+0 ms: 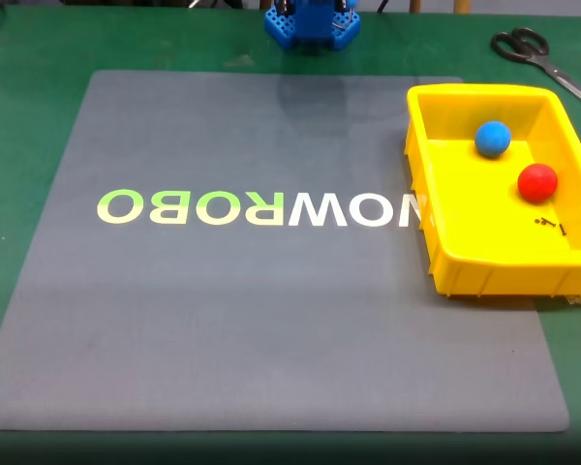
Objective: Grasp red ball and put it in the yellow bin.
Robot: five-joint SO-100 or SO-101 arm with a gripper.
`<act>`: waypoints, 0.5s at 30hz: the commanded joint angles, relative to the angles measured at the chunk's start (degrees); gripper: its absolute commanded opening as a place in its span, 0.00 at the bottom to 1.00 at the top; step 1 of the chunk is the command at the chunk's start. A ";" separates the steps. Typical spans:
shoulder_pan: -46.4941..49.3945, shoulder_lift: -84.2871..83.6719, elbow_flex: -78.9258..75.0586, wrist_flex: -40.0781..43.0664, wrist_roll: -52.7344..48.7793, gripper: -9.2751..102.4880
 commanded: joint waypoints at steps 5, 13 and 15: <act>1.14 6.50 4.22 3.34 1.76 0.08; 1.58 6.50 10.99 3.78 3.34 0.08; 1.93 6.50 13.71 3.78 3.43 0.08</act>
